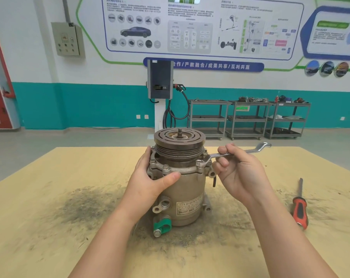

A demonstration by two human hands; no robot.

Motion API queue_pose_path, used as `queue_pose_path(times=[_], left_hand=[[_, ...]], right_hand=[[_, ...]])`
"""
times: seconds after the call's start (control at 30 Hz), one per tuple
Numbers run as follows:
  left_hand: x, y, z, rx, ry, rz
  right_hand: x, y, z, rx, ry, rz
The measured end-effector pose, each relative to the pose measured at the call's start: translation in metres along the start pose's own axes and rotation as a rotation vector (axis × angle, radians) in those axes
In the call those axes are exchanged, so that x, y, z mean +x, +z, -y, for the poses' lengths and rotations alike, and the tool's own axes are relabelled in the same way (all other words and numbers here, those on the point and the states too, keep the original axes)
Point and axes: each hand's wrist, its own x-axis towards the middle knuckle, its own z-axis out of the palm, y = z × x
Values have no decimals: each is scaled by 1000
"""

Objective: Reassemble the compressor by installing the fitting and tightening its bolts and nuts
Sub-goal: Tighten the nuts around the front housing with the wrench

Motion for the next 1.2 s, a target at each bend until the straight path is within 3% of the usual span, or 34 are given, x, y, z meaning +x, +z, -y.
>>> queue_pose_path(times=[0.3, 0.6, 0.8, 1.03, 1.13, 1.2], left_hand=[[2, 1, 2, -8, 6, -13], [2, 3, 4, -60, -8, -24], [4, 3, 7, -29, 14, -27], [11, 1, 18, -44, 22, -40], [10, -1, 19, -90, 38, 3], [10, -5, 17, -99, 20, 18]], right_hand=[[-1, 1, -3, -117, -211, -68], [-20, 13, -34, -266, -676, -288], [-50, 23, -68, -578, -1126, -124], [-63, 35, -86, -1083, -1127, 129], [-56, 34, -55, -945, -1093, 223], [-48, 29, -29, -692, -999, 137]])
